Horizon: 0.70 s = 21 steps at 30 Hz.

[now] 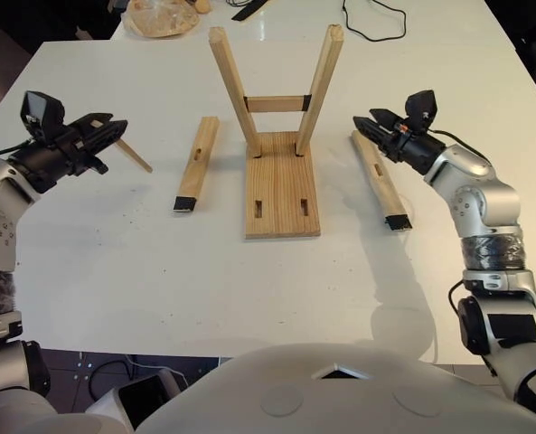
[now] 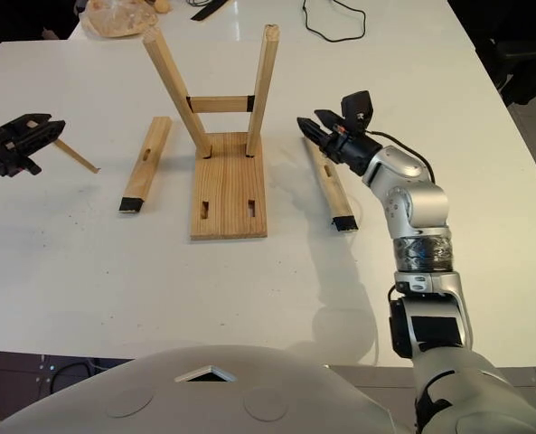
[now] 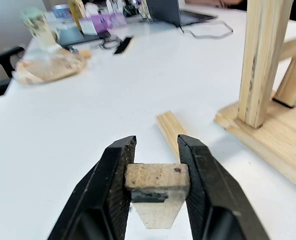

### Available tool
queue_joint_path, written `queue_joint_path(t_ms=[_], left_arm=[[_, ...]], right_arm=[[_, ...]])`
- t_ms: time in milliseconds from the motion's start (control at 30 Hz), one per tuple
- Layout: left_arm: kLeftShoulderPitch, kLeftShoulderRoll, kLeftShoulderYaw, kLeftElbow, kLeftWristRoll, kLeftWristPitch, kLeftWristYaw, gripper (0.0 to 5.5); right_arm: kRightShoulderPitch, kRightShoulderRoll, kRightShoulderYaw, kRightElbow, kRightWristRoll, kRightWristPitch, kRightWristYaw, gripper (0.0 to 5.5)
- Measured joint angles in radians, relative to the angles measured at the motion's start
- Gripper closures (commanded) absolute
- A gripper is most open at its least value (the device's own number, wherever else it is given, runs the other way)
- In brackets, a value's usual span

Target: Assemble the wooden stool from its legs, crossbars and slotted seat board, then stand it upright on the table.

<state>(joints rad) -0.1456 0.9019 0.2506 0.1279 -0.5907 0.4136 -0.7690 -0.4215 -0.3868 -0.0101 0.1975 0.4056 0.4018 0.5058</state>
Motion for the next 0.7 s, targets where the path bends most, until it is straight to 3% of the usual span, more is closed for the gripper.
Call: queue_joint_path(t_ms=[367, 500, 700], left_arm=[[0.065, -0.159, -0.052, -0.343, -0.167, 0.169, -0.055, 4.18], [-0.015, -0.15, -0.044, -0.287, -0.122, 0.151, -0.062, 4.18], [-0.181, -0.161, -0.091, -0.01, 0.033, -0.068, -0.178, 4.18]], right_arm=[[-0.02, 0.035, 0.004, 0.059, -0.057, -0.036, 0.018, 3.16], [-0.023, 0.038, 0.003, 0.069, -0.06, -0.039, 0.036, 3.16], [-0.033, 0.052, 0.002, 0.124, -0.08, -0.061, 0.04, 3.16]])
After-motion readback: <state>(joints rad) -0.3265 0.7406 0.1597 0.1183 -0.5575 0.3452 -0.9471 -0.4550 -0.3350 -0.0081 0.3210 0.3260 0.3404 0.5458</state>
